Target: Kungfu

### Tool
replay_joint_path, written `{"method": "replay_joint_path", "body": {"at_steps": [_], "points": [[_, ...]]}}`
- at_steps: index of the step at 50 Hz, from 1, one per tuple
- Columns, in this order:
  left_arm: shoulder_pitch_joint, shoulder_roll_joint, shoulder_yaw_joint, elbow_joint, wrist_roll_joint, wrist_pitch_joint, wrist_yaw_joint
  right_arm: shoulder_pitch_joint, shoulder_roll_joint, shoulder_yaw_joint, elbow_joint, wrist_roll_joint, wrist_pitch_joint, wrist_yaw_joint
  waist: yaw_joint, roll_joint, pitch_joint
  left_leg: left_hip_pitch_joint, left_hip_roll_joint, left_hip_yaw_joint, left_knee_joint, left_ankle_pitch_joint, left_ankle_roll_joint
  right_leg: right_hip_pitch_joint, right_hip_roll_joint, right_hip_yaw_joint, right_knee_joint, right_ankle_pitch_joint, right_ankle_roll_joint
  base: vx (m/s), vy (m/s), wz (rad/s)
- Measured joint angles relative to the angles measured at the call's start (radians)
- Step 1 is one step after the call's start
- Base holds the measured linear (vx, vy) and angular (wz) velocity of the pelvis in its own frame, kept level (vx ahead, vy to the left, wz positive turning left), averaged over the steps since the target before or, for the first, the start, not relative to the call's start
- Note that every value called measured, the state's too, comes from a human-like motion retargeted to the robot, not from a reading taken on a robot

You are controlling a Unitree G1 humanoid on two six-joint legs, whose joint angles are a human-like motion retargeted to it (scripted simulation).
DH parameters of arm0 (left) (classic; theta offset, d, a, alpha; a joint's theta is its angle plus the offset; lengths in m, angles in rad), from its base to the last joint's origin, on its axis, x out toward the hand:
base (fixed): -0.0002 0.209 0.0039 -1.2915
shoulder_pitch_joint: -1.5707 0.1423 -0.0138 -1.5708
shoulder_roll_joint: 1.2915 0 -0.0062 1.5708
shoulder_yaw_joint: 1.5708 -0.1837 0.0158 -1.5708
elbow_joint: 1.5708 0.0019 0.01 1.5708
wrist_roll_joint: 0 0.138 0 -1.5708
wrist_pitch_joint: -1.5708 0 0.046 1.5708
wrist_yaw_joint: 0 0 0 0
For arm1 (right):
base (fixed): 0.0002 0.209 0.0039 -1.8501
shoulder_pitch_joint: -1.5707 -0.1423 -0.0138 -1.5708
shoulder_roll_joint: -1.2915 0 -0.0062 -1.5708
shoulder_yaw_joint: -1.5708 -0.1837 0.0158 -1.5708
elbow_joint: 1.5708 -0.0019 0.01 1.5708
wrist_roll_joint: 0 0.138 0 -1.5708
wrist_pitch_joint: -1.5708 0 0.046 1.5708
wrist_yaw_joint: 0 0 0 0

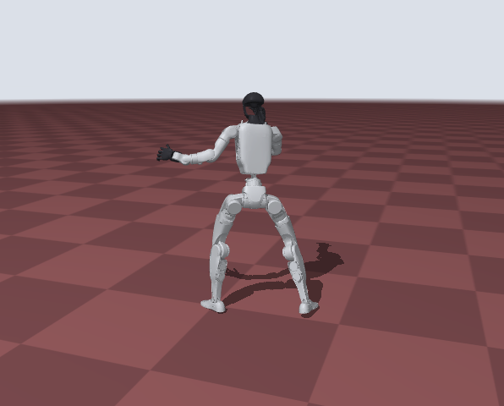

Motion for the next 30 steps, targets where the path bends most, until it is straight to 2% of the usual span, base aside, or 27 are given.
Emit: {"method": "replay_joint_path", "body": {"at_steps": [5,9,12,17,20,22,25,28,30], "points": [[0.178,-0.109,0.129,0.274,0.148,0.037,0.059,0.0,-0.14,-0.102,-0.162,-0.025,-0.109,-0.203,-0.104,0.001,-0.015,0.101,0.04,0.053,-0.152,0.114,-0.047,-0.095,0.048,0.101,0.152,-0.136,-0.012,-0.16,-0.73,-0.37],[0.218,-0.218,0.073,0.492,0.162,0.071,0.106,0.084,-0.23,-0.226,-0.287,-0.073,-0.166,-0.327,-0.173,-0.01,-0.05,0.17,0.06,0.118,-0.271,0.203,-0.069,-0.178,0.065,0.114,0.275,-0.242,-0.033,-0.14,-0.76,-0.56],[0.182,-0.313,-0.14,0.629,-0.026,0.145,0.09,0.156,-0.291,-0.329,-0.368,-0.108,-0.197,-0.405,-0.234,0.0,-0.062,0.198,0.056,0.162,-0.347,0.258,-0.032,-0.216,0.077,0.102,0.34,-0.307,-0.052,-0.21,-0.61,-0.37],[-0.061,-0.512,-0.61,0.754,-0.551,0.29,-0.029,0.291,-0.383,-0.507,-0.465,-0.064,-0.206,-0.428,-0.38,0.077,-0.057,0.193,0.086,0.216,-0.427,0.374,-0.022,-0.23,0.1,0.042,0.416,-0.385,-0.076,-0.2,-0.43,0.25],[-0.226,-0.67,-0.8,0.639,-0.769,0.395,-0.203,0.399,-0.432,-0.652,-0.515,-0.072,-0.217,-0.445,-0.472,0.121,-0.032,0.132,0.117,0.2,-0.419,0.423,0.006,-0.214,0.114,-0.017,0.426,-0.401,-0.083,-0.23,-0.37,0.79],[-0.303,-0.736,-0.96,0.502,-0.903,0.476,-0.309,0.457,-0.45,-0.741,-0.551,-0.097,-0.211,-0.46,-0.502,0.121,-0.012,0.127,0.125,0.24,-0.414,0.436,0.026,-0.222,0.117,-0.014,0.431,-0.403,-0.093,-0.23,-0.16,0.22],[-0.375,-0.77,-1.102,0.311,-0.89,0.554,-0.416,0.52,-0.467,-0.823,-0.587,-0.168,-0.214,-0.488,-0.518,0.112,-0.003,0.137,0.122,0.272,-0.416,0.442,0.065,-0.24,0.114,0.006,0.438,-0.404,-0.103,-0.19,-0.11,-0.15],[-0.44,-0.746,-1.176,0.197,-0.816,0.543,-0.43,0.554,-0.492,-0.842,-0.594,-0.235,-0.207,-0.522,-0.513,0.105,-0.012,0.149,0.107,0.258,-0.407,0.409,0.098,-0.261,0.102,0.032,0.445,-0.404,-0.107,-0.09,0.02,-0.34],[-0.469,-0.729,-1.2,0.151,-0.787,0.527,-0.425,0.568,-0.504,-0.834,-0.588,-0.255,-0.208,-0.519,-0.507,0.109,-0.013,0.166,0.108,0.254,-0.402,0.381,0.076,-0.267,0.104,0.045,0.449,-0.402,-0.109,-0.03,0.08,-0.49]]}}
